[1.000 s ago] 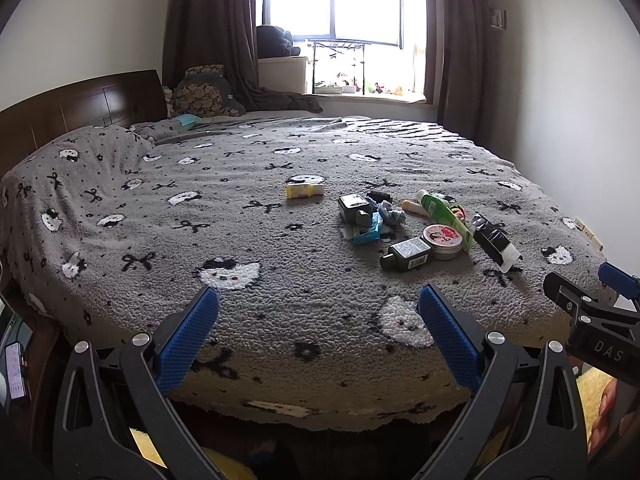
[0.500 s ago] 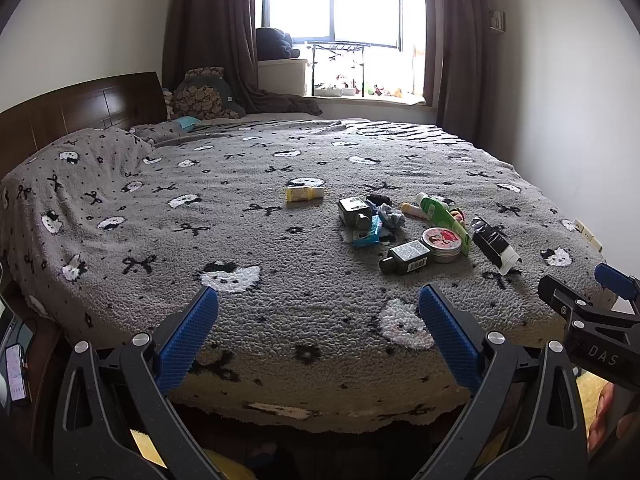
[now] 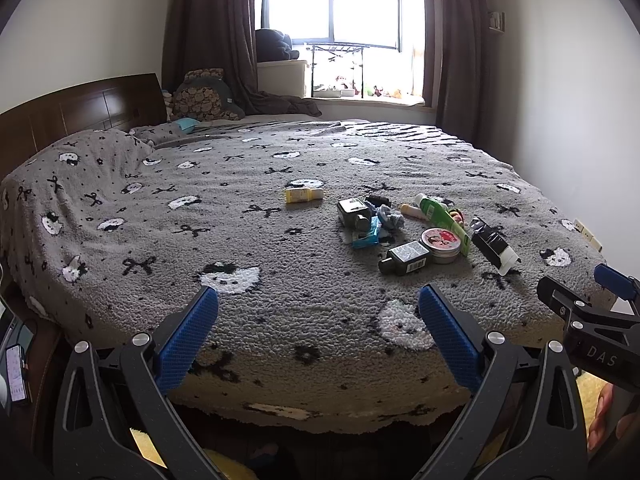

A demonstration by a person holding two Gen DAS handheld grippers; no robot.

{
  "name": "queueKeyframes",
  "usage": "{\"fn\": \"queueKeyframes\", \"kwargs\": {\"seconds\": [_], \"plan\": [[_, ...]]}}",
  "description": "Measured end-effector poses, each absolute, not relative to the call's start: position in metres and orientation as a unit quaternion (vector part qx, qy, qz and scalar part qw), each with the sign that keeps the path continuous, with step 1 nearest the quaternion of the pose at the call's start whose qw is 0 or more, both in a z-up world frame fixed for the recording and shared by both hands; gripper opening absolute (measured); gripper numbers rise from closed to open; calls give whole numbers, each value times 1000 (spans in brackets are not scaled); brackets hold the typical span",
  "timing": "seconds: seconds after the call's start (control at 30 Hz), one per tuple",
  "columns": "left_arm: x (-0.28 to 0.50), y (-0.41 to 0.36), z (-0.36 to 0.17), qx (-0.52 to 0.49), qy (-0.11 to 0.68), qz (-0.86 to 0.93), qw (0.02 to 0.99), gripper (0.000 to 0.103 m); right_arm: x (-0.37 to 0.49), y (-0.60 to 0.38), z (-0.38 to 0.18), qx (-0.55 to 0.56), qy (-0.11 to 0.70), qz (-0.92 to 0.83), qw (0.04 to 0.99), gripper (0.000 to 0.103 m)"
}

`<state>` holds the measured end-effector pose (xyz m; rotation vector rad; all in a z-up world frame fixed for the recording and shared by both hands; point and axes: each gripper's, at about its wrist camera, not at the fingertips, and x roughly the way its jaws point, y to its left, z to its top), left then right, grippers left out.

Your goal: Collect trash

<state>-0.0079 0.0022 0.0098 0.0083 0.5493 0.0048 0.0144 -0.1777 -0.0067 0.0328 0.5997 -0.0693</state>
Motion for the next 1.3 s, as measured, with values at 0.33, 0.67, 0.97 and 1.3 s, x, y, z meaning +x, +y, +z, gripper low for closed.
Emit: {"fn": "queueKeyframes", "kwargs": {"seconds": [0.33,0.67,0.97,1.3], "plan": [[-8,1,9,5,273,2,962,95,14,-180,-8,17,296,-33,955,100],[3,1,-5,5,293,4,956,95,22,-194,-16,33,303,-35,952,100],[27,-2,-26,2,310,-13,951,95,30,-209,-29,-5,248,-34,968,100],[70,-20,-60,17,346,-45,937,88,65,-255,-54,24,290,-57,955,100]]}}
